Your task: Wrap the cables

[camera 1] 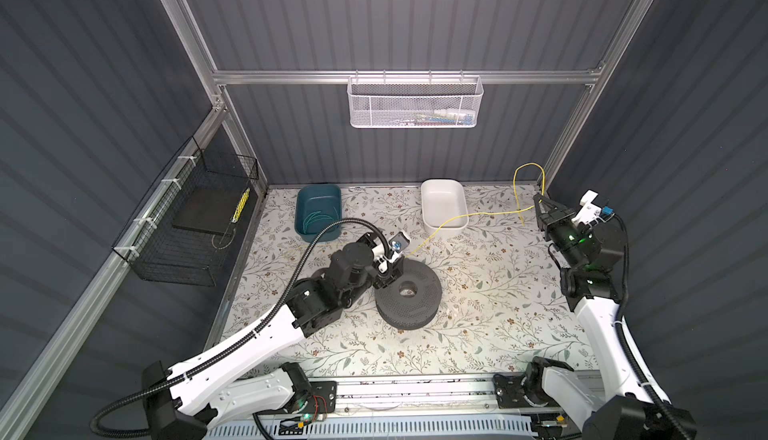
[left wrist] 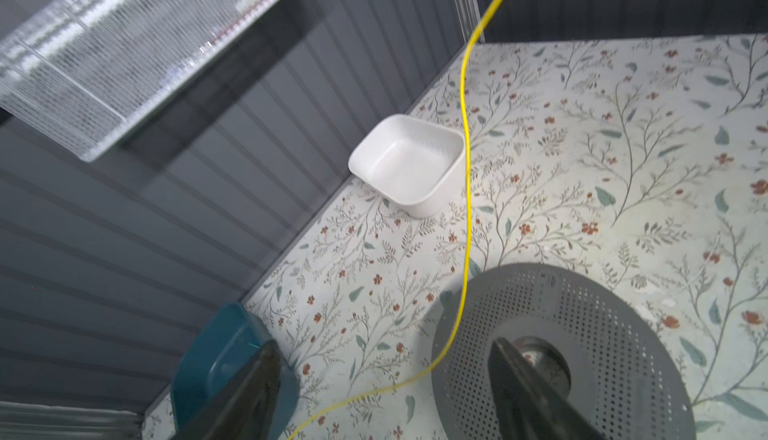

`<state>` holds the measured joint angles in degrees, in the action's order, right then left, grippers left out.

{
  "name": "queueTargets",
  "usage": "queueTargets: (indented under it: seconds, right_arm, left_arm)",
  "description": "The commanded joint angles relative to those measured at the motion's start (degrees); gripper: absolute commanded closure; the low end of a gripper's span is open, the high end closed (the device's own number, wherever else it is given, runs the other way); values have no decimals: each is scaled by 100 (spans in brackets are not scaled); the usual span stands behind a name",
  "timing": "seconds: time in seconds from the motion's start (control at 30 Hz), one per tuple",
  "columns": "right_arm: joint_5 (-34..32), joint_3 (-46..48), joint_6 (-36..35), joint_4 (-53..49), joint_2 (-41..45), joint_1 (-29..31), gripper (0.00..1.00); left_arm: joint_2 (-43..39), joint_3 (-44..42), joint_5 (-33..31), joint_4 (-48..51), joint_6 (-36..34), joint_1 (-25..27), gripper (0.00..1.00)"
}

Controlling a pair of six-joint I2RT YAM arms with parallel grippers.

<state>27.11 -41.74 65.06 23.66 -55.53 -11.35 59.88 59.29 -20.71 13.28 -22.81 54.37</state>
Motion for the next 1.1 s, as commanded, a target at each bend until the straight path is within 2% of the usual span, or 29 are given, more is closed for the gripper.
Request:
queueTargets:
  seconds: [0.0, 0.13, 0.3, 0.37, 0.5, 0.57, 0.67, 0.7, 0.87, 1.07]
  right_arm:
    - [-127, 92, -278, -80, 172, 191, 100]
    - [-270, 169, -409, -213, 265, 508, 100]
    - [-398, 339, -459, -296, 332, 986, 100]
    - [-366, 403, -433, -286, 349, 1133, 100]
    - [-296, 525, -430, -268, 424, 1360, 100]
    - [-277, 600, -428, -249, 479, 1429, 100]
    - [-184, 670, -424, -182, 491, 1537, 100]
    - [-164, 687, -424, -149, 483, 1585, 100]
    - [-205, 763, -407, -81, 490, 1720, 100]
    - [-184, 743, -417, -90, 534, 1758, 100]
  left_arm:
    - [405, 697, 454, 263, -222, -11, 21]
    - [1516, 1502, 1185, -1, -270, 103, 23]
    - [3001, 2509, 1794, -608, -541, 497, 26]
    - [3346, 2610, 1884, -1055, -549, 560, 30]
    - [3663, 2320, 1603, -2201, -1123, 813, 30]
    - [3790, 2304, 1503, -2358, -1254, 864, 30]
    - [3907, 2230, 1255, -2758, -1285, 865, 39]
    - [3933, 2228, 1253, -2881, -1337, 865, 45]
    - [4160, 2487, 1303, -2410, -1288, 861, 54]
    - [4302, 2500, 1120, -2329, -1243, 856, 52]
